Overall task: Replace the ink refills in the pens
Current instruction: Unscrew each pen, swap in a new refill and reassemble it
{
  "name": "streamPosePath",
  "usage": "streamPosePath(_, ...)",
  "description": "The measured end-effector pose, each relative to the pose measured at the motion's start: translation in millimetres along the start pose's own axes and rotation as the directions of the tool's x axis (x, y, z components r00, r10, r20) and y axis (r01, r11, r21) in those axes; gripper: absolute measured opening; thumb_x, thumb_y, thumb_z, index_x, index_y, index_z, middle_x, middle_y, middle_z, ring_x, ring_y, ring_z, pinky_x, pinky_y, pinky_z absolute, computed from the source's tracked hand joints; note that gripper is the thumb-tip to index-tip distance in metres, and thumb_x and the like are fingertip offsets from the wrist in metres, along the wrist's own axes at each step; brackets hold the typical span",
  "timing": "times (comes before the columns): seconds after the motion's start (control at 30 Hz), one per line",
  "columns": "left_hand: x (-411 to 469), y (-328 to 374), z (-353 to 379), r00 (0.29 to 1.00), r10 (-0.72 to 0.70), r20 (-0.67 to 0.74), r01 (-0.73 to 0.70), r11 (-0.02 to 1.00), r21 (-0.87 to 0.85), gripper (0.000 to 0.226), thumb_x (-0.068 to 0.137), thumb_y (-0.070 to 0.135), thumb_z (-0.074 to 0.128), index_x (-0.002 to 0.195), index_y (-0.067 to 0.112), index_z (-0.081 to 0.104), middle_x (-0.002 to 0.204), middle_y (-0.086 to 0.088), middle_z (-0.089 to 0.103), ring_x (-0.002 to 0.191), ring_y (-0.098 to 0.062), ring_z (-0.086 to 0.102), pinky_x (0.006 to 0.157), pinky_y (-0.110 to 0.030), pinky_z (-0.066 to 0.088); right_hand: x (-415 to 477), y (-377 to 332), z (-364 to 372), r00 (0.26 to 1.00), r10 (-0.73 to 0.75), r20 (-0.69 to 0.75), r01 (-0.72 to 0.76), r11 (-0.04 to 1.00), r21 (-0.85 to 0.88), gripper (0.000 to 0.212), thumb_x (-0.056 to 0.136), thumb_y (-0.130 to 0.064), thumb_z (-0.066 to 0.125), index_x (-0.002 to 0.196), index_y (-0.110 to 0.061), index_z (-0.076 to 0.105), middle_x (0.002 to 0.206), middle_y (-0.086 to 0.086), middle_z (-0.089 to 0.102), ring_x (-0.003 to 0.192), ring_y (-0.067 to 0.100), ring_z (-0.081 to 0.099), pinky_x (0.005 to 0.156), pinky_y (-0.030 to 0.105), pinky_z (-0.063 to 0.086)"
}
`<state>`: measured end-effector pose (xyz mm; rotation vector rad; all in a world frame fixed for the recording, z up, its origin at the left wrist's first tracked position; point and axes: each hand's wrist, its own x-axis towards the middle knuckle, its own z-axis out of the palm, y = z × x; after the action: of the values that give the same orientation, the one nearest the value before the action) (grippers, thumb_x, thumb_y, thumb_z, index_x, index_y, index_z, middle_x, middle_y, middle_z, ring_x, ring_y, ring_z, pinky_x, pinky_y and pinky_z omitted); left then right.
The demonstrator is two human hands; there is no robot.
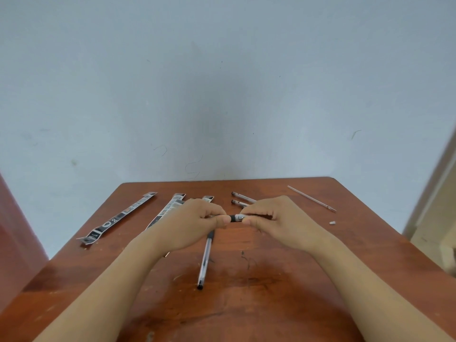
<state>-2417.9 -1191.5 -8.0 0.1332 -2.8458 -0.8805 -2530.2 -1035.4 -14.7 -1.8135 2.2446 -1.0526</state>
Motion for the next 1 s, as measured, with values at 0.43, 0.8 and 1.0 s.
streamPosePath(0.43, -2.5, -19.0, -7.9, 0.964, -0.064, -0.258, 0.077, 0.996, 0.039, 0.012, 0.089, 0.034, 0.05, 0.088, 0.03, 0.061, 0.058, 0.008, 0.048, 0.051, -0.006, 0.039, 0.055, -0.023, 0.031, -1.3, 22.1, -9.3, 0.974, 0.206, -0.093, -0.213, 0.975, -0.066, 0.013, 0.086, -0.02, 0.06, 0.094, -0.027, 0.066, 0.079, -0.023, 0.057, 0.07, -0.015, 0.051, 0.064, 0.004, 0.037)
streamPosePath(0.8, 2.7, -17.1, 3.5, 0.962, -0.022, -0.272, 0.077, 0.978, 0.196, 0.02, 0.09, 0.019, 0.046, 0.103, 0.02, 0.062, 0.078, 0.003, 0.053, 0.065, -0.01, 0.044, 0.059, -0.021, 0.033, -1.4, 21.6, -1.1, 0.959, 0.267, 0.094, -0.233, 0.933, -0.275, 0.011, 0.084, -0.019, 0.057, 0.088, -0.029, 0.052, 0.089, -0.009, 0.055, 0.082, 0.011, 0.049, 0.073, 0.026, 0.04)
streamPosePath(1.0, 2.2, -14.9, 5.5, 0.963, -0.013, -0.27, 0.072, 0.975, 0.21, 0.017, 0.089, 0.018, 0.048, 0.098, 0.017, 0.063, 0.08, 0.0, 0.055, 0.067, -0.011, 0.045, 0.06, -0.02, 0.035, -1.2, 23.7, 0.5, 0.925, 0.334, 0.183, -0.283, 0.924, -0.256, 0.011, 0.083, -0.025, 0.063, 0.09, -0.029, 0.055, 0.088, -0.009, 0.055, 0.084, 0.012, 0.051, 0.069, 0.024, 0.04)
